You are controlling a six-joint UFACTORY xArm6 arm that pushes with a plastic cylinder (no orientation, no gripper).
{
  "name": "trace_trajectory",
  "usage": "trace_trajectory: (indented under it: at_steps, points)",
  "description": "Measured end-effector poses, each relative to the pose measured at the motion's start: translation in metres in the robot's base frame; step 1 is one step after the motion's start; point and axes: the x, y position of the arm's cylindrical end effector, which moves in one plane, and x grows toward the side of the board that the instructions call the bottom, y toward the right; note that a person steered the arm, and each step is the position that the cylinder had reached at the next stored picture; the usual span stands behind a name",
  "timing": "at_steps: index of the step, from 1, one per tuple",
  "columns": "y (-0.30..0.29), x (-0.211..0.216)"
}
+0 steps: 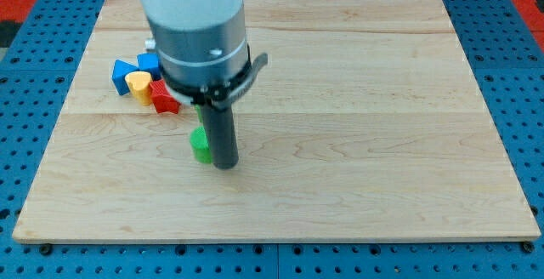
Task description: Slide the green star into group of blocks
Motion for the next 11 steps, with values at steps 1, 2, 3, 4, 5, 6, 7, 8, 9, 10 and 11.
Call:
trace_trajectory:
  at_steps: [1, 2, 3, 4, 5, 6, 7, 8, 9, 10, 11]
  points:
    - [-0.029, -0.010]
    - [-0.044, -0.034]
    - [-0.060, -0.070]
    - [-0.040, -0.043]
    - [0.035, -0.045]
    - [0.034, -0.084]
    - [-0.023, -0.091]
    - [0.023, -0.059]
    - [-0.004, -0.048]
    - [-0.026, -0.062]
    - [-0.029, -0.082]
